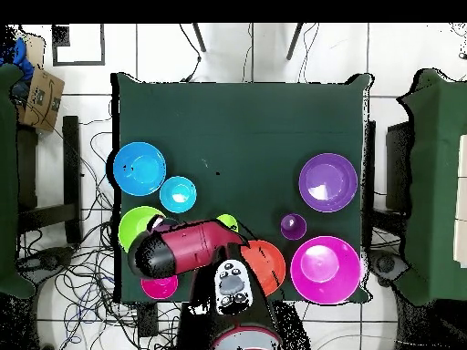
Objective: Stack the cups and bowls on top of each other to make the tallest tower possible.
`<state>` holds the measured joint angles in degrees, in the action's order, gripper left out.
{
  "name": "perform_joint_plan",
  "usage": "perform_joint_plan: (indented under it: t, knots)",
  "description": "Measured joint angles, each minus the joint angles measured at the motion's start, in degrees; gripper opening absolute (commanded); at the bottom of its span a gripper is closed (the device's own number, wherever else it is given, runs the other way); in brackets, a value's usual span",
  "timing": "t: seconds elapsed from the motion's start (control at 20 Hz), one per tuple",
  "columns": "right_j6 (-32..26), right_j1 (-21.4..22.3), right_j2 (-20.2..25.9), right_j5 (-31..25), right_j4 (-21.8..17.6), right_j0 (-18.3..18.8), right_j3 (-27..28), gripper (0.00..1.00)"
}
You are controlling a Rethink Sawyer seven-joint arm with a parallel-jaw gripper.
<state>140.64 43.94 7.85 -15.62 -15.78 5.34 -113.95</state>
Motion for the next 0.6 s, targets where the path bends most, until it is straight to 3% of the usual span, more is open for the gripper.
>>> perform_joint_plan:
  t: [0.6]
  knots:
    - [0.0,-0.01,0.0,-0.04,-0.01,-4.33,1.64,1.0]
